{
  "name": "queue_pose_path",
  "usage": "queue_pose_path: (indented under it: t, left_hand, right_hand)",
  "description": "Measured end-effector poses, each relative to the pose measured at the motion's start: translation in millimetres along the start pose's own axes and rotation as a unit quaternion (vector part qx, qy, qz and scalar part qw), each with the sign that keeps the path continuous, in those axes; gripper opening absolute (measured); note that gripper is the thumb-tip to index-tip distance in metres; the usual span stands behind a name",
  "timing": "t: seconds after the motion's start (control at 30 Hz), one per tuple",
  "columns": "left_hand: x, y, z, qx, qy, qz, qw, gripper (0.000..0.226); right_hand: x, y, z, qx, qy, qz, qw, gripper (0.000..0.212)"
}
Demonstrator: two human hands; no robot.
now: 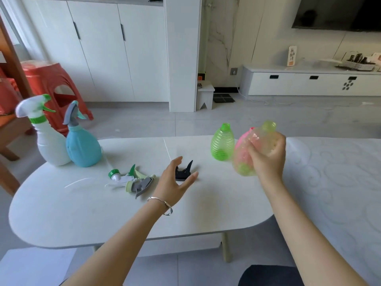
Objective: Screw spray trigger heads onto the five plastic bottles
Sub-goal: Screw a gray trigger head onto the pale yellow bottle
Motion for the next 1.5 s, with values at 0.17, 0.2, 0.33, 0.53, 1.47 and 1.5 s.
queue_pose_path:
  t: [0.17,0.2,0.33,0.53,1.47,1.5]
  left_hand:
    - [-7.7,-14.5,16.8,-0.019,0.023,-0.054,0.998,0.092]
    - [-9.2,-14.5,23.1,-0.017,0.019,-0.064,0.998,0.093]
    - [-14.9,5.8,57.1,0.001,-0.020,-0.060,0.998,0.083]
    - [-23.5,58.8,115.5,0.022,-0.041,0.000,0.999,0.076]
    - [-60.1,184.7,207.3,0.019,-0.085,0.140,0.986,0.077]
    - [-59.8,184.0,208.3,0.013,-0.090,0.140,0.986,0.076]
  right_hand:
    - [-63.4,18.2,-83.3,0.106,0.186,-0.075,0.974,0.053]
    - [-74.4,18.1,-96.4,0.123,0.209,-0.094,0.966,0.049]
    - [-101.6,12.6,-132.3,0.167,0.242,-0.152,0.944,0.043]
    - [-121.4,5.3,-174.2,0.184,0.337,-0.202,0.901,0.058]
    - [-198.0,-54.9,-244.9,-0.198,0.597,-0.018,0.777,0.054]
    - [-192.4,-53.1,-242.6,-0.143,0.575,-0.078,0.802,0.050]
Point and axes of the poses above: each hand's wrist, its own x-axis towards the middle knuckle, its own z-axis out of the back of the hand, y = z × x, the point moved 8 cm from there along x, towards the middle knuckle, and after that the axes turned 15 degrees about x, right-handed, at the moved point
